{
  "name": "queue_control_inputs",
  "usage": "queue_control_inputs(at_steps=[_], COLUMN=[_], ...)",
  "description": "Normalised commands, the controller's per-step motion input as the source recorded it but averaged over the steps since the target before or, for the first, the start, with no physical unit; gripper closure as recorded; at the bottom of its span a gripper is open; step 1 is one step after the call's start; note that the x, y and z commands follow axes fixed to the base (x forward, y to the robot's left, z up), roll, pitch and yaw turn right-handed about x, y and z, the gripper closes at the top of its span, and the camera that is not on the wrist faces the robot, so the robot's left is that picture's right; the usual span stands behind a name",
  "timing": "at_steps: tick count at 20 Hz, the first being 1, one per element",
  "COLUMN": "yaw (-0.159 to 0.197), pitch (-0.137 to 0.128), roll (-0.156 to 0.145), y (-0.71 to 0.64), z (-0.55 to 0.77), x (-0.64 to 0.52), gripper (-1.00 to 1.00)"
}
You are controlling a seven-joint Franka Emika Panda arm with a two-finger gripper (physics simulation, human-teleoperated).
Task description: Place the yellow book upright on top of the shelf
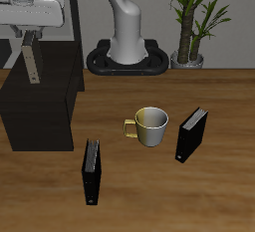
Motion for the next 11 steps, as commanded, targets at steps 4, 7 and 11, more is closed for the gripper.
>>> queue_control_inputs(at_steps=[4, 7, 11], yaw=[0.022, 0.017, 0.059], pitch=[0.007, -0.005, -0.027], roll=[-0.029, -0.036, -0.058], y=[0.17, 0.21, 0.55], z=[-0.07, -0.04, -0.12], x=[0.04, -0.02, -0.13], gripper=[-1.0, -1.0, -1.0])
